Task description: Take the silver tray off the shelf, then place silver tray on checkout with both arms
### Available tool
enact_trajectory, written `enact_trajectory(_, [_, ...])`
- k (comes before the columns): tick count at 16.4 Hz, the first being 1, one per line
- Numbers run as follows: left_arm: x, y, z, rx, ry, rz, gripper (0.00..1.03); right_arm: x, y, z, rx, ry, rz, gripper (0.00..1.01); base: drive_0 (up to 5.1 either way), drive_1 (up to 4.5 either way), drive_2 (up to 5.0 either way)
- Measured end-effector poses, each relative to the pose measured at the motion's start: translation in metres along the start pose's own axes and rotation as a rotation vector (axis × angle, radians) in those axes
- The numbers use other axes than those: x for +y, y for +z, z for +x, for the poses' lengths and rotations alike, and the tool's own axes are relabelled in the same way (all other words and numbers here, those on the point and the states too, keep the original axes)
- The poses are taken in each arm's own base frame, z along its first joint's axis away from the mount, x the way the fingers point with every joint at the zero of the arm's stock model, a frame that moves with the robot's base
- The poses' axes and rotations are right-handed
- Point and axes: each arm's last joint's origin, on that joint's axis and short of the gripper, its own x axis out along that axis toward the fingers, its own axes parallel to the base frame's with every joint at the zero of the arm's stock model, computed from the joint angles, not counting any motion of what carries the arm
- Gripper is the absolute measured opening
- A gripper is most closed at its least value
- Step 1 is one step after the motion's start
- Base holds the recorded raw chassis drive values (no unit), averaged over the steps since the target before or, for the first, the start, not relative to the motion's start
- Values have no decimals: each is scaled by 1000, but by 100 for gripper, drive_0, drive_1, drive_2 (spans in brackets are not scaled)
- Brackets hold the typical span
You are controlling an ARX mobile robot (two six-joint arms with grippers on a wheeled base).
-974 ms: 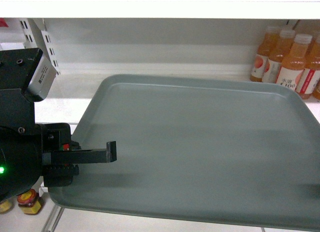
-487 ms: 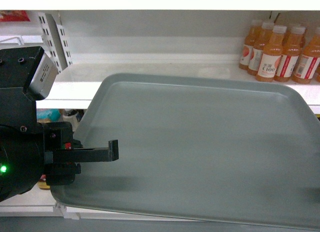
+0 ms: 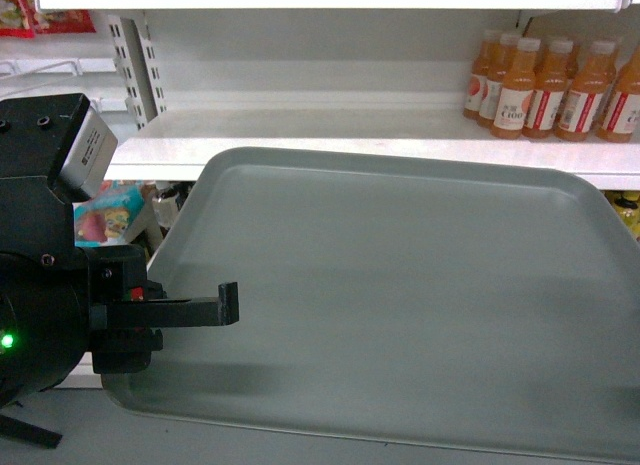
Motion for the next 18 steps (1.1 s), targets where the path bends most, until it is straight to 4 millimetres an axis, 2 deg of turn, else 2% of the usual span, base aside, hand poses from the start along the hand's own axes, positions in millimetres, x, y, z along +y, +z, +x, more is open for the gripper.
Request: enact_trajectory(18, [0, 0, 0, -1, 0, 0, 2, 0, -1, 0, 3, 1, 4, 2, 6, -397, 409])
